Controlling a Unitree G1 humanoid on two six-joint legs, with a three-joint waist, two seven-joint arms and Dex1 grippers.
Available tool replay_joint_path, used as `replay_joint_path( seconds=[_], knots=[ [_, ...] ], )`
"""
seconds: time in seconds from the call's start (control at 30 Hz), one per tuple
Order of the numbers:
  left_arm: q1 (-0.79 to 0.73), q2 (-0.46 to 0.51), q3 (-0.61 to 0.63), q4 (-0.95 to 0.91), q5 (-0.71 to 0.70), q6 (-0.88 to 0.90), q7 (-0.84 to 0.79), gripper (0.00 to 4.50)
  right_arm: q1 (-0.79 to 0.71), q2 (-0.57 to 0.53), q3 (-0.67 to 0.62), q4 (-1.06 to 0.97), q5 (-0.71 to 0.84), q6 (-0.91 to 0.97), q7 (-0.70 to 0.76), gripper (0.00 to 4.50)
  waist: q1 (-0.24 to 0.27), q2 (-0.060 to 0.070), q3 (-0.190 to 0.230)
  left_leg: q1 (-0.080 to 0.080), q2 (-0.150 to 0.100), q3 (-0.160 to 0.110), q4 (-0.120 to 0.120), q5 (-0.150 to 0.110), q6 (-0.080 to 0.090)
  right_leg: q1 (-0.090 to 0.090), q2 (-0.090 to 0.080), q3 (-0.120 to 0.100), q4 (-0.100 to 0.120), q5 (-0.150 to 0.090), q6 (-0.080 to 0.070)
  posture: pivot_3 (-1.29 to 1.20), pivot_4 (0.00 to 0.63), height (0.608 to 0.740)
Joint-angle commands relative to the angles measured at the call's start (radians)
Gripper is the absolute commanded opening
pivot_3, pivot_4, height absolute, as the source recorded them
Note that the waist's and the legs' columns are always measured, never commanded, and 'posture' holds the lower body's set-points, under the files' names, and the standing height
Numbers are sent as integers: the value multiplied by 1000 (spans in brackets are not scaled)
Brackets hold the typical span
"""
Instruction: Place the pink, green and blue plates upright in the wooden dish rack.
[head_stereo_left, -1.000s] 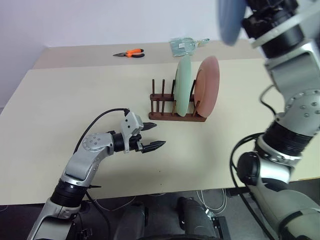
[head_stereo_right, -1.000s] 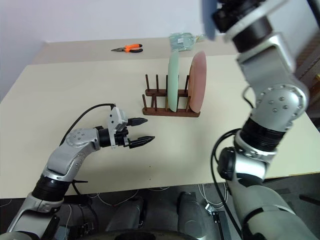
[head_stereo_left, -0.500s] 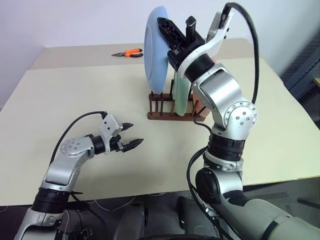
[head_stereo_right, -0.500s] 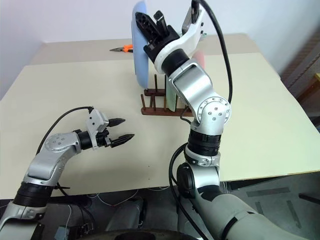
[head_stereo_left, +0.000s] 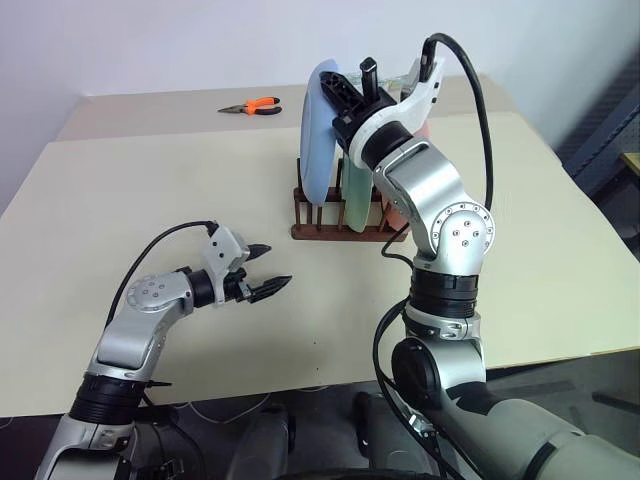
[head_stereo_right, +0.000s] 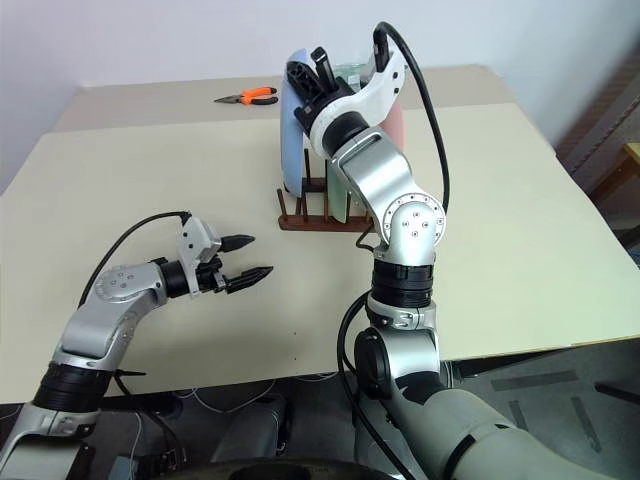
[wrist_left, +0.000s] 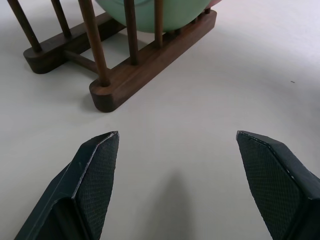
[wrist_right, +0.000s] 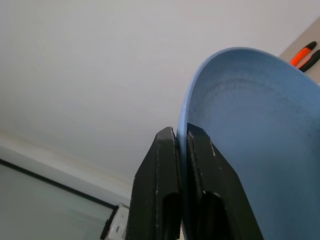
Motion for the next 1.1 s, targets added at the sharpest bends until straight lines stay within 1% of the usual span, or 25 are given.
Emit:
replay_joint_path(
  seconds=[0.03,0.17,0.27,0.3,0.4,0.47,0.57,0.6,0.63,0.7,0.77,0.83,0.87,0.93,1.0,1.1],
  knots=[
    [-9,-2,3,-38,-10,0,-2,3859,1,46,18,10,-19,-25,-20,53,-3,0,0,0,0,0,0,0,0,0,0,0,0,0,0,0,150,740],
    [-10,-3,2,-40,-10,2,-2,3859,-7,41,23,51,-42,-34,-19,53,-12,0,0,0,0,0,0,0,0,0,0,0,0,0,0,0,150,740],
    [-9,-5,1,-45,-10,4,0,3859,-16,23,33,68,-73,-33,5,1047,-15,0,0,0,0,0,-1,0,0,0,0,0,0,0,0,0,150,740],
    [-8,-5,1,-47,-10,5,1,3859,-21,12,40,68,-89,-30,21,1451,-15,0,0,0,0,0,-1,0,0,0,0,0,0,0,0,0,150,740],
    [-5,-5,1,-51,-12,9,4,3859,-54,-78,129,-3,-209,-7,164,2931,-16,0,0,0,0,0,-1,0,0,0,0,0,0,0,0,0,150,740],
    [-4,-6,0,-55,-12,12,5,3859,-65,-132,175,-56,-258,0,265,2931,-14,0,0,0,0,0,-1,0,0,0,0,0,0,0,0,0,150,740],
    [-1,-13,-3,-62,-11,17,11,3859,-62,-307,233,-178,-377,-27,480,2931,-12,0,0,0,0,0,-1,0,0,0,0,0,-1,0,0,0,150,740],
    [-1,-16,-3,-64,-9,17,14,3859,-44,-389,235,-223,-416,-42,560,2931,-12,-1,-1,0,0,0,-2,0,0,0,0,0,-2,0,0,0,150,740],
    [-1,-19,-4,-66,-8,18,17,3859,-30,-440,231,-250,-438,-51,612,2931,-9,-2,-1,0,0,0,-2,0,0,1,0,0,-2,0,1,0,150,740],
    [-3,-24,7,-61,-10,17,27,3859,47,-584,171,-310,-424,-36,738,2931,-4,-4,-2,0,0,0,-1,0,0,2,0,-1,-4,0,1,0,150,740],
    [-5,-28,22,-51,-9,10,42,3859,162,-735,63,-349,-407,-26,848,2931,7,-5,-2,1,0,0,-1,0,0,5,-1,-1,-5,-1,1,0,150,740],
    [-2,-23,40,-38,-11,2,47,3859,330,-885,-79,-329,-413,-2,942,2931,18,-5,-2,1,0,1,-1,0,0,5,-1,0,-6,-2,1,0,150,740],
    [3,-12,52,-24,-8,-5,44,3859,434,-942,-148,-314,-425,7,992,2931,20,-5,-2,0,0,1,0,0,0,5,-1,-1,-6,-3,-1,0,150,740],
    [9,5,72,-1,1,-17,44,3859,599,-1008,-229,-283,-451,11,1065,2931,21,-5,-2,0,0,1,1,0,0,5,-1,-1,-6,-3,-1,0,150,740],
    [11,21,92,28,12,-32,52,3859,744,-1049,-230,-250,-534,-33,1128,2931,15,-4,-1,1,0,2,1,-1,1,6,-1,0,-6,-3,-1,0,150,740],
    [14,37,112,61,26,-57,64,3859,847,-1073,-179,-202,-665,-111,1170,2931,8,-3,-1,2,2,9,1,-1,1,6,-1,2,-5,-4,0,0,150,740]
  ],
)
